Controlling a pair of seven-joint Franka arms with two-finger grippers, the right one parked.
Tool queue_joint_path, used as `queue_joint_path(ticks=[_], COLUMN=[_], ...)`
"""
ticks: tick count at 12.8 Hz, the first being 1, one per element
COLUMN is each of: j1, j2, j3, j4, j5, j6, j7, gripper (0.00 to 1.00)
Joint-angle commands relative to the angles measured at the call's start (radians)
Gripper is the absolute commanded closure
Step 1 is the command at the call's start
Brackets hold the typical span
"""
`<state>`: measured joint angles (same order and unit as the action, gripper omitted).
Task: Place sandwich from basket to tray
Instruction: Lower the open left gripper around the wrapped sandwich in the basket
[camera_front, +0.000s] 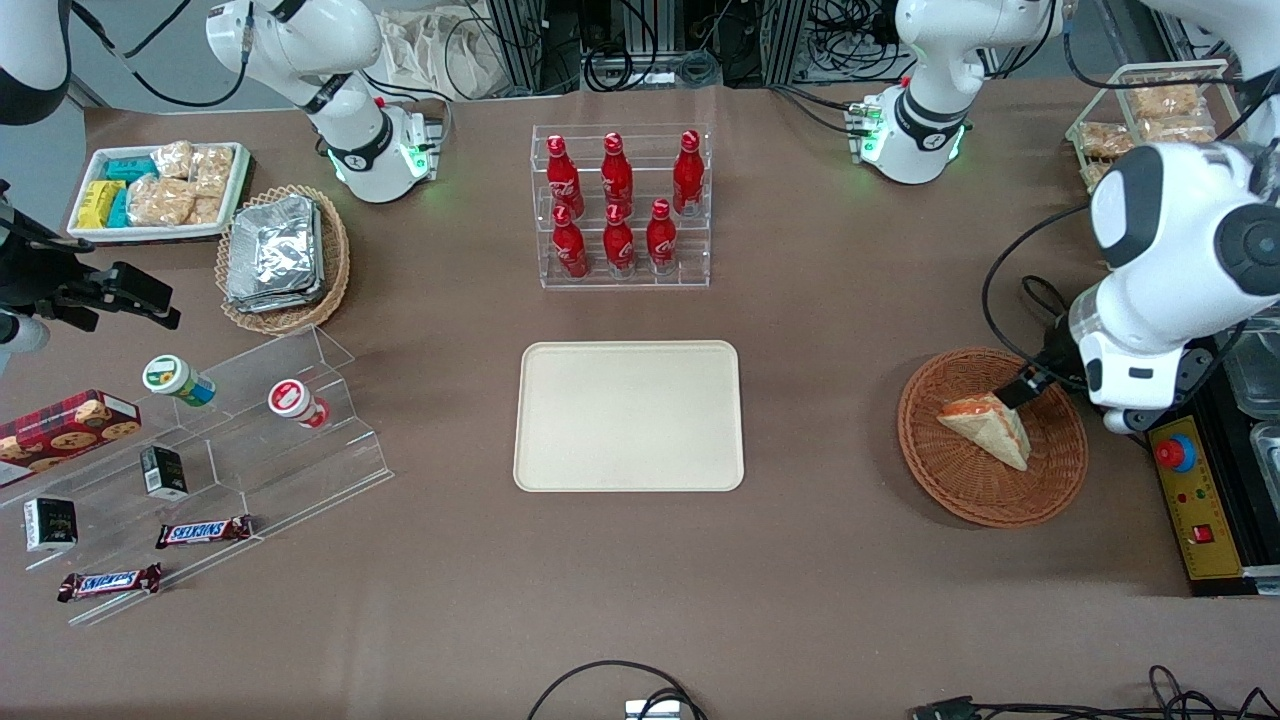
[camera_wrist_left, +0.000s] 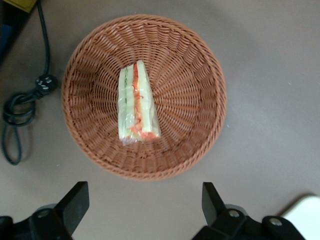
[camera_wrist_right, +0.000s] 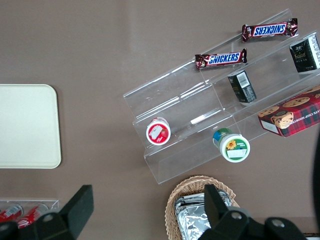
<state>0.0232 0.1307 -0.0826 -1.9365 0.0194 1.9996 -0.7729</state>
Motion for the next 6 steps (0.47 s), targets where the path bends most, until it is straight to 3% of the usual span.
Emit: queue_joint_path(ticks=[1, 6], j1=[0.015, 0.015], j2=[0.045, 0.161], j3=[0.041, 0.050], j4=[-0.021, -0.021], j5=[0.011, 0.010], j6=[0.072, 0.175], j7=[-0.043, -0.078], gripper=[0.00, 0.00])
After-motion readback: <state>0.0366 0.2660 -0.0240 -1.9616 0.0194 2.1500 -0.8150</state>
